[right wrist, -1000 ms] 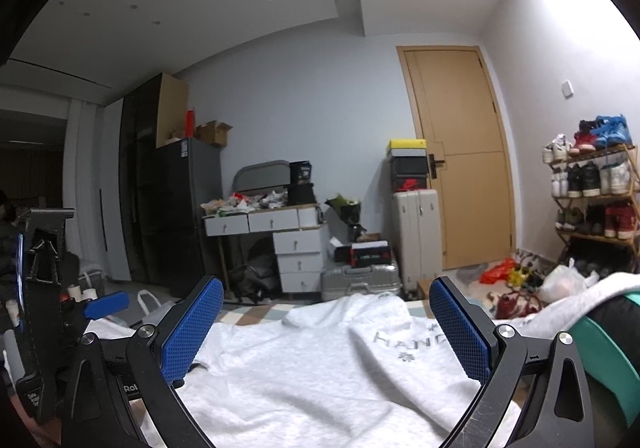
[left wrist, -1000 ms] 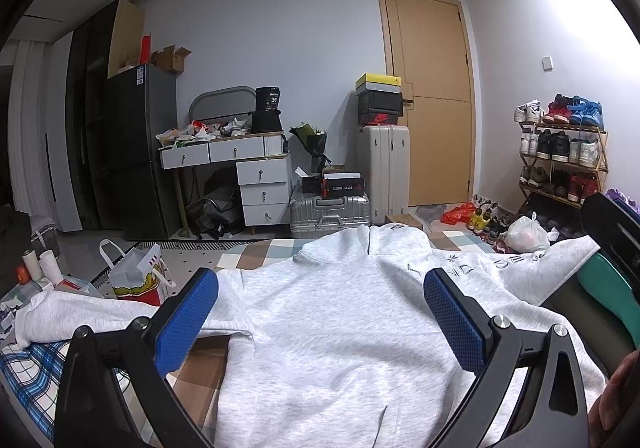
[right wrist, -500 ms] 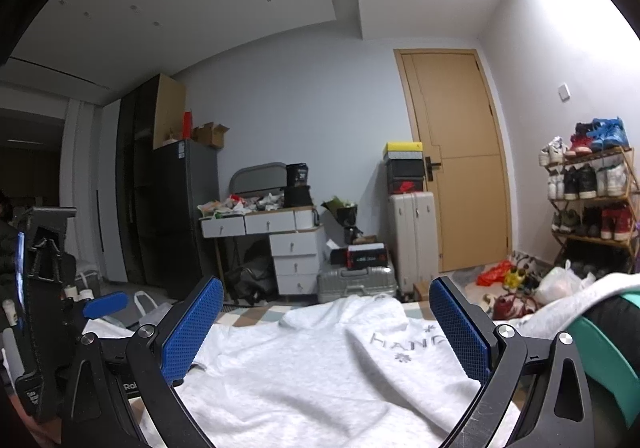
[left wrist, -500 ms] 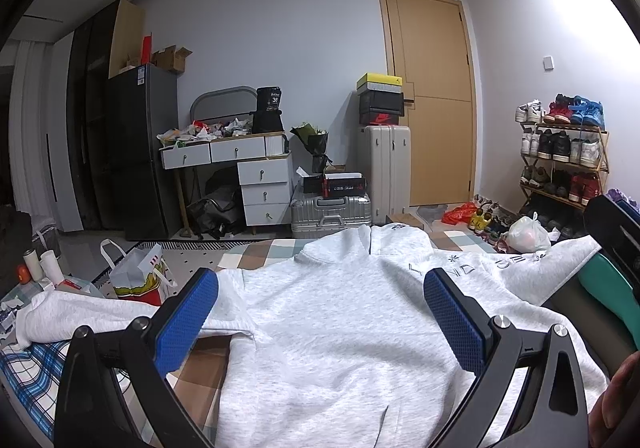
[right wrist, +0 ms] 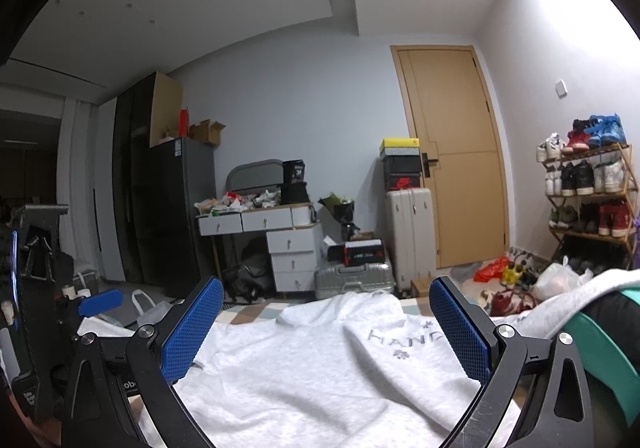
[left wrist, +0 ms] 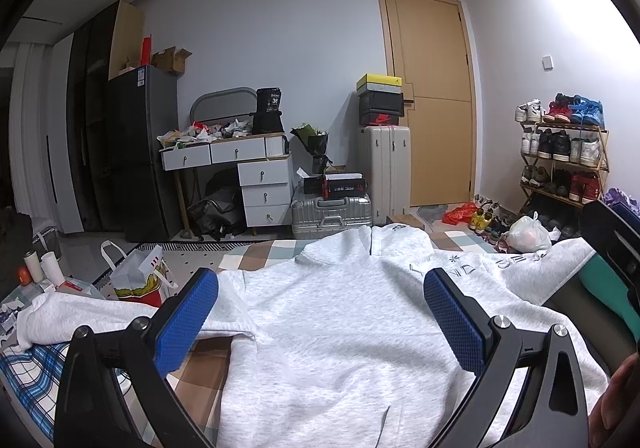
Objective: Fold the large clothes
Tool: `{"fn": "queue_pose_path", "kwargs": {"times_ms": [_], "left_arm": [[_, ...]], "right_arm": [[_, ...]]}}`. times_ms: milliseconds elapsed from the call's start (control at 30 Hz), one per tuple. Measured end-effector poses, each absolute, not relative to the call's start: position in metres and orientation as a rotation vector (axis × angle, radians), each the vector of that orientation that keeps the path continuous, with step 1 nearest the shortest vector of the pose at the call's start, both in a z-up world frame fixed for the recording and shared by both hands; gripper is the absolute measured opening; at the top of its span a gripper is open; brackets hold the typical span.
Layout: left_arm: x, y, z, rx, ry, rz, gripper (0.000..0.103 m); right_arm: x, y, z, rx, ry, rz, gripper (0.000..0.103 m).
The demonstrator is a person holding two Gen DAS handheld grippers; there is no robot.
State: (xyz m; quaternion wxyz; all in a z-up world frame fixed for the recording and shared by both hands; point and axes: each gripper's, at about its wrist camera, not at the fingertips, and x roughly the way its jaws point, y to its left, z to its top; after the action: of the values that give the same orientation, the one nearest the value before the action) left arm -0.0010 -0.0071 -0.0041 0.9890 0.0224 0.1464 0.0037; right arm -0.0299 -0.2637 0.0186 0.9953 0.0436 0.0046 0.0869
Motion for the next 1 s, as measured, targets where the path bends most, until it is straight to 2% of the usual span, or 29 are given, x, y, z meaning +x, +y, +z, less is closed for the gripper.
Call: {"fn": "queue_pose_path", "kwargs": {"times_ms": [533, 767, 1000], "left_arm": [[0.006, -0.006, -0.012, 0.074, 0.319, 0.032, 0.100], [0.012, -0.008, -0.022, 0.083, 0.400, 0.008, 0.100], [0.005, -0.014, -0.018, 0.088, 0.412, -0.023, 0.100]], "right_arm": [[-0.026, -0.271, 0.016, 0.102, 0.033, 0.216, 0.103], [-0.029, -0.307, 0.021, 0.190, -0.003, 0.120, 0.103], [-0.006, -0.415, 0.042, 0.343, 0.260, -0.014, 0.103]]}}
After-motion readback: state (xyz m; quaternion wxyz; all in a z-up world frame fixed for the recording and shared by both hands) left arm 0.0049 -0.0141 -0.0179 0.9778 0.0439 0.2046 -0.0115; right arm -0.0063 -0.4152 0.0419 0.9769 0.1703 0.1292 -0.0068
